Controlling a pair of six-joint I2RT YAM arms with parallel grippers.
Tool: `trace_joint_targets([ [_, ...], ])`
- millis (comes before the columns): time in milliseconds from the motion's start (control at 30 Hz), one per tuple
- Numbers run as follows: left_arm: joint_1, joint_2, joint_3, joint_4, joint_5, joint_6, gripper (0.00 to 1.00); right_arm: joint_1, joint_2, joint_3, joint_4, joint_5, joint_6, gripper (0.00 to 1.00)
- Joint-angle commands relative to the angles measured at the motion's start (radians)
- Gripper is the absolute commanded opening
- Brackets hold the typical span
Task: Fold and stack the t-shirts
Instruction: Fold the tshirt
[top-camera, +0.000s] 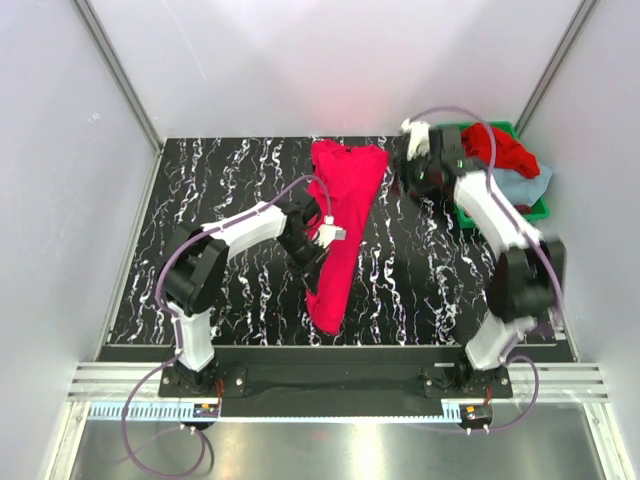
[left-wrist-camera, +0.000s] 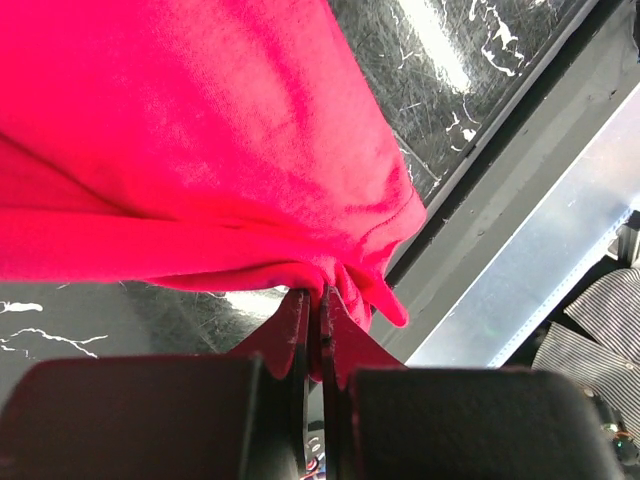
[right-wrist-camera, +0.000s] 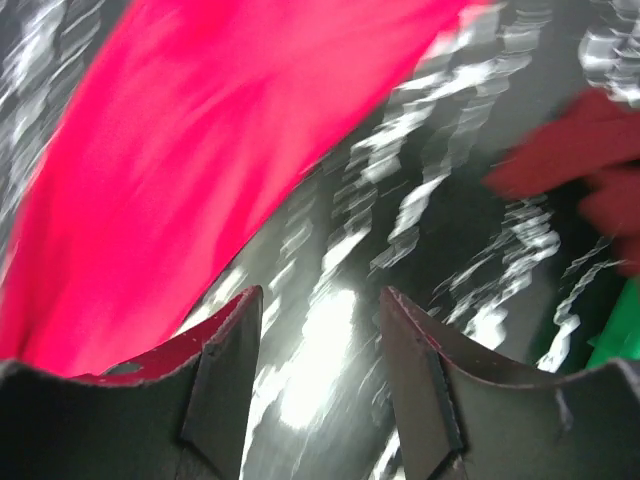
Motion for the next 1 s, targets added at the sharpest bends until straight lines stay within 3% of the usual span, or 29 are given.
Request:
trace_joint_targets([
  [0,0.003,-0.052,-0.014,-0.012,0.043,-0.002,0.00,0.123,-0.332,-0.271,0.016,-0.141,-0.249,0.57],
  [67,0.013,-0.074,-0.027,-0.026,0.039,0.005,0.00,0.209,-0.440,-0.435,0.023,-0.159,-0.311,0.57],
  [200,0.049,-0.120,-0.053,-0.038,0.013,0.010,0.00,0.318,-0.542,-0.531,-0.009,-0.177,-0.254,0.56],
  [367,0.117,-0.118,-0.050,-0.109,-0.006,0.032,0.00,0.459,-0.522,-0.595,0.047,-0.144,-0.236,0.53],
  [600,0.200,-0.127,-0.091,-0.092,-0.067,0.004,0.00,0.668,-0.490,-0.722,0.171,-0.087,-0.336,0.53],
  [967,0.220,0.008,0.001,-0.172,-0.053,0.027,0.00,0.925,-0.315,-0.704,0.440,0.051,-0.293,0.53],
])
